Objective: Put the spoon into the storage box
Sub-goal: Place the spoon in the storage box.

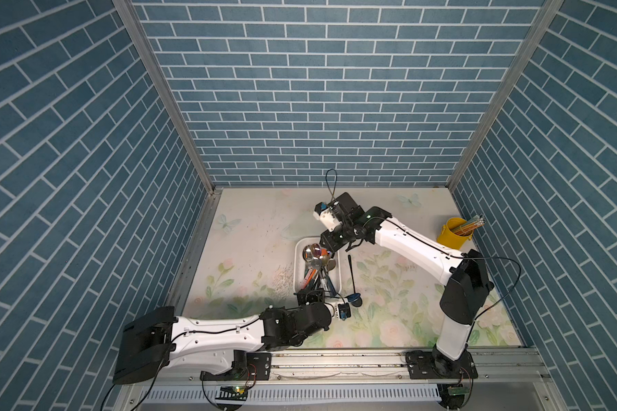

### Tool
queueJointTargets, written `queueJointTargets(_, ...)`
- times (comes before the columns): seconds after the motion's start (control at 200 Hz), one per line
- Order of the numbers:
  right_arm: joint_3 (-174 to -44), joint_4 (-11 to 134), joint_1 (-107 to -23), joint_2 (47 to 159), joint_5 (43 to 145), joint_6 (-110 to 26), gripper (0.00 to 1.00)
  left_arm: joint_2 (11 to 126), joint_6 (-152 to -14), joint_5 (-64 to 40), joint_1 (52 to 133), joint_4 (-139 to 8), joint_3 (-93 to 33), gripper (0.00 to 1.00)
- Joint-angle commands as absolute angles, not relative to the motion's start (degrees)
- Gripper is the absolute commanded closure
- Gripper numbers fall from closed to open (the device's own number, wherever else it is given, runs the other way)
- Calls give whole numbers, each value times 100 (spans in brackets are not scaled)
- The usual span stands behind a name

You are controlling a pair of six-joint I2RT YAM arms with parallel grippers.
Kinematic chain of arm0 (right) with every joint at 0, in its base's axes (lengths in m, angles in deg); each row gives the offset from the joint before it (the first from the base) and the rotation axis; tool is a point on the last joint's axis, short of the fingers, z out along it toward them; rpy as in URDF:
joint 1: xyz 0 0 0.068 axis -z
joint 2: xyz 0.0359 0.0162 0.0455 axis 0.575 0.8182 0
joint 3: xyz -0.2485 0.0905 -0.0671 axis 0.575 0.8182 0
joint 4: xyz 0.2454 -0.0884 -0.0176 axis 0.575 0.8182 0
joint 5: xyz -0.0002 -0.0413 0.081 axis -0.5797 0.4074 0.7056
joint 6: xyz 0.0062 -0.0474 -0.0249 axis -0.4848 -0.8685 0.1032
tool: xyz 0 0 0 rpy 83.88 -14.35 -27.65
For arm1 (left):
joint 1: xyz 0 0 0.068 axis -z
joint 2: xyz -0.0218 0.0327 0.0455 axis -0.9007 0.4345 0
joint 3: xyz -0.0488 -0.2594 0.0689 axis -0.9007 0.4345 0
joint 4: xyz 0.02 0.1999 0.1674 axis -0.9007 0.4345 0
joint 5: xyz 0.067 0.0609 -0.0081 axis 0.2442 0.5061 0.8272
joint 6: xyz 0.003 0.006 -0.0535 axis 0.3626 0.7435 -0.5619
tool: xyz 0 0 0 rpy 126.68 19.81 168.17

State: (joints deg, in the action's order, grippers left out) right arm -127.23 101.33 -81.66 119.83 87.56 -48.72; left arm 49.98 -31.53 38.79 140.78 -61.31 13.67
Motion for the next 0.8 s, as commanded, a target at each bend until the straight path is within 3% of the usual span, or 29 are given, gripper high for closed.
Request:
queueJointTargets(0.0,-12330,9488,-7926,11726,7817,-3876,64,5074,-3928,3682,14114,-5822,1086,100)
queueJointTargets(0.205,-10958,8908,-7327,11000,7152,-3087,64,5528,-5286,3327,13954,-5421,703,100)
queueJointTargets(0.375,-9871,8511,-7161,10499,7103,-2774,64,5772,-6509,2721,13266,-5181,398,100)
queueJointTargets(0.565,-9236,8400,-7245,10400,7374,-2693,64,5822,-7189,1645,12190,-5115,129,100)
queueJointTargets(0.795,-9024,8388,-7936,10689,7538,-2829,64,6328,-7852,760,11407,-5110,-180,100)
